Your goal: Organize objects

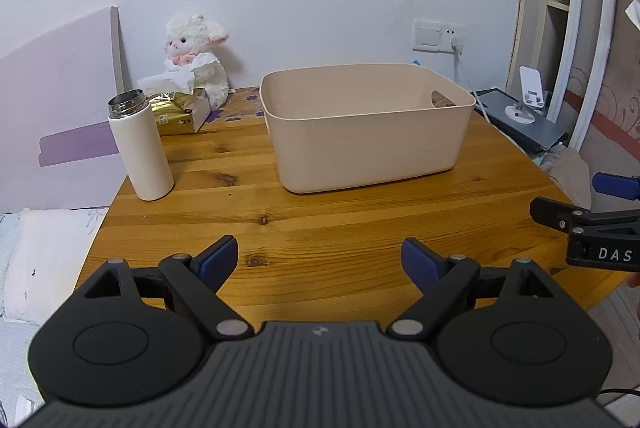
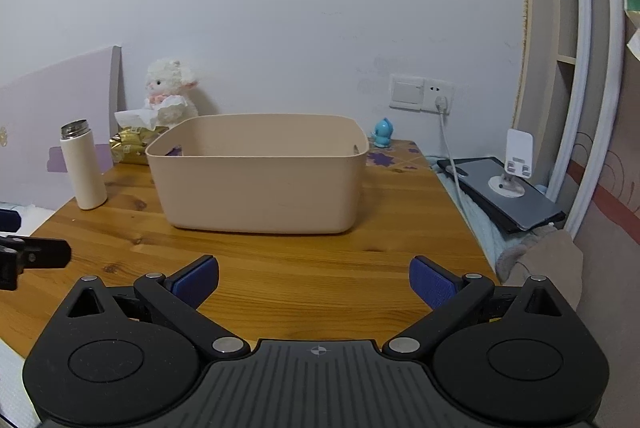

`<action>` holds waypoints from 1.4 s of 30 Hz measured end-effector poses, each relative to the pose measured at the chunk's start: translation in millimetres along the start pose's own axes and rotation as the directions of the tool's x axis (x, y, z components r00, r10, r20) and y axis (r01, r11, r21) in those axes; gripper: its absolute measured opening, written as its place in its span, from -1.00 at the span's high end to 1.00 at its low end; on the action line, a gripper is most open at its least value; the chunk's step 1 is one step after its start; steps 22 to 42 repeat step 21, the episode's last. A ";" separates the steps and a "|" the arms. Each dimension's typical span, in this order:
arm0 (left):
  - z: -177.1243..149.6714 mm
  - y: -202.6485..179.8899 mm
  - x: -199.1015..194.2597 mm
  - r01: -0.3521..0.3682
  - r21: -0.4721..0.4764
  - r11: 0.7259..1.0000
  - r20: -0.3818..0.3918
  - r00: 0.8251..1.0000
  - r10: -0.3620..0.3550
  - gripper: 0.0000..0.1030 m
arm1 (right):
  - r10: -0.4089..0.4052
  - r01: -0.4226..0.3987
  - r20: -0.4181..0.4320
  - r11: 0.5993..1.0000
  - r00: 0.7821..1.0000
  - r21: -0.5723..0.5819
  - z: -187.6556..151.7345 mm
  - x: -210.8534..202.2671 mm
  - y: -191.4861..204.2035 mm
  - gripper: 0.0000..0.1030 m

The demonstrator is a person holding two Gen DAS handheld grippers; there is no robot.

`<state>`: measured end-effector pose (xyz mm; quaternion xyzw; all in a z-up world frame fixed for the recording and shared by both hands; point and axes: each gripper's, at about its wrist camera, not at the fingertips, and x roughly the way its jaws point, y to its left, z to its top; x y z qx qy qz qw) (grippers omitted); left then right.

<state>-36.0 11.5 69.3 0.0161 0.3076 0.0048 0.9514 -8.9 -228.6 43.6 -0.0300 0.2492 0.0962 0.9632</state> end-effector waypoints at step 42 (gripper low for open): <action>4.0 5.8 5.9 0.003 -0.033 0.999 0.024 1.000 -0.002 -0.90 | 0.003 -0.002 -0.022 0.999 1.000 0.032 -1.8 13.3 -15.2 -1.00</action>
